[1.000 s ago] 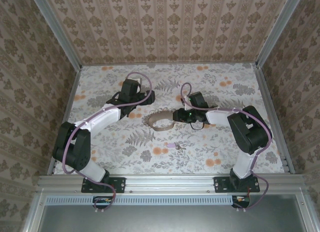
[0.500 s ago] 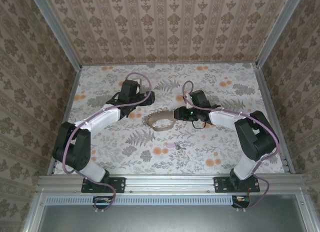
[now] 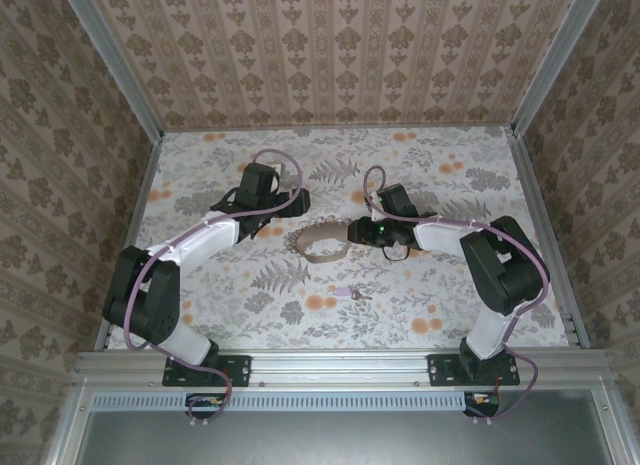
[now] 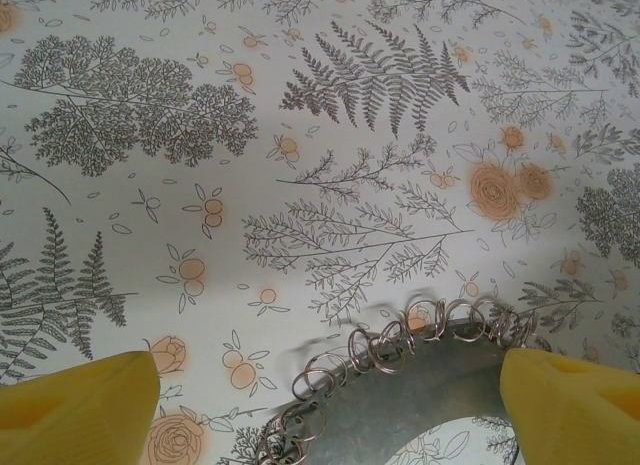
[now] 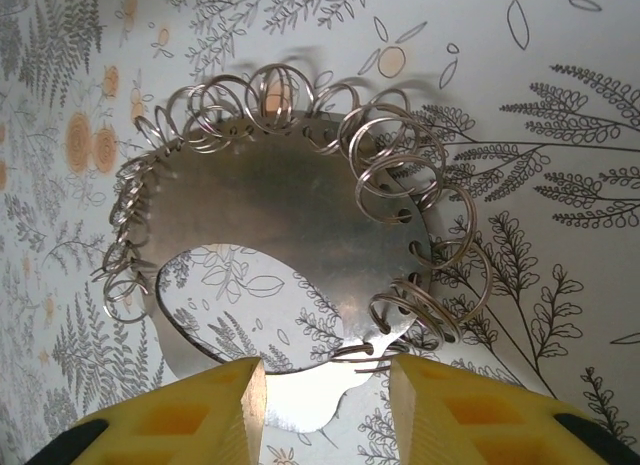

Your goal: Put the keys on the keyring

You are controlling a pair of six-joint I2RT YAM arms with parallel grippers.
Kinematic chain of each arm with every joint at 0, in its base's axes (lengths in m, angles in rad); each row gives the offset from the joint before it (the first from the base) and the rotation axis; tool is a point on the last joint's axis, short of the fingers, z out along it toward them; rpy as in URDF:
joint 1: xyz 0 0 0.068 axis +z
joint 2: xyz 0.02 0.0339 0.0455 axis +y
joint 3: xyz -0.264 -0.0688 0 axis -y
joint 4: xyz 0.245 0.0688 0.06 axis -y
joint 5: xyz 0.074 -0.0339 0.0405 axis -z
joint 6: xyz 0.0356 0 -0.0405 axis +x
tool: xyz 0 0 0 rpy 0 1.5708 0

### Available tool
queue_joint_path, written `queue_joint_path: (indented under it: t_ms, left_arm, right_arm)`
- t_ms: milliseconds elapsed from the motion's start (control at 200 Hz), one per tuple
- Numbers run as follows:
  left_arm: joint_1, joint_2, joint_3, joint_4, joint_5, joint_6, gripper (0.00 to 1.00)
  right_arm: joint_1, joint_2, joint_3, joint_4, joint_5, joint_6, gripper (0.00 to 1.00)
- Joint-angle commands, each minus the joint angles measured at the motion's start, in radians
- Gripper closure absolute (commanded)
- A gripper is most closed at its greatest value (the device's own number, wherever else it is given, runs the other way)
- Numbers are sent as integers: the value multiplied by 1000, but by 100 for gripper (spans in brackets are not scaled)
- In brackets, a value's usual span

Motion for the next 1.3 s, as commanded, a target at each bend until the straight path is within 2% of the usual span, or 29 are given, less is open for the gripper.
queue_joint_path:
  t_ms: [0,420,755,995,1170,1295]
  left_arm:
    - [4,-21,-7,-10,23,0,10]
    - [4,-9,4,-11,32,1,10]
    - [3,-4,1,-2,36,-3,10]
    - [3,-3,-6,5,32,-7,10]
    - [4,-3,-5,5,31,-12,10]
    - [4,-2,-3,6,30,-12,10]
  right_arm:
    - [4,28,6,15,-7,-3,61]
    - [0,78,45,16,5,-32,60]
    - [8,72,40,82,-83,-55,59]
    - [15,71,21,83,-113,-63,64]
    - [20,60,2,75,-111,-70,65]
    - [20,58,-1,45,-82,-92,61]
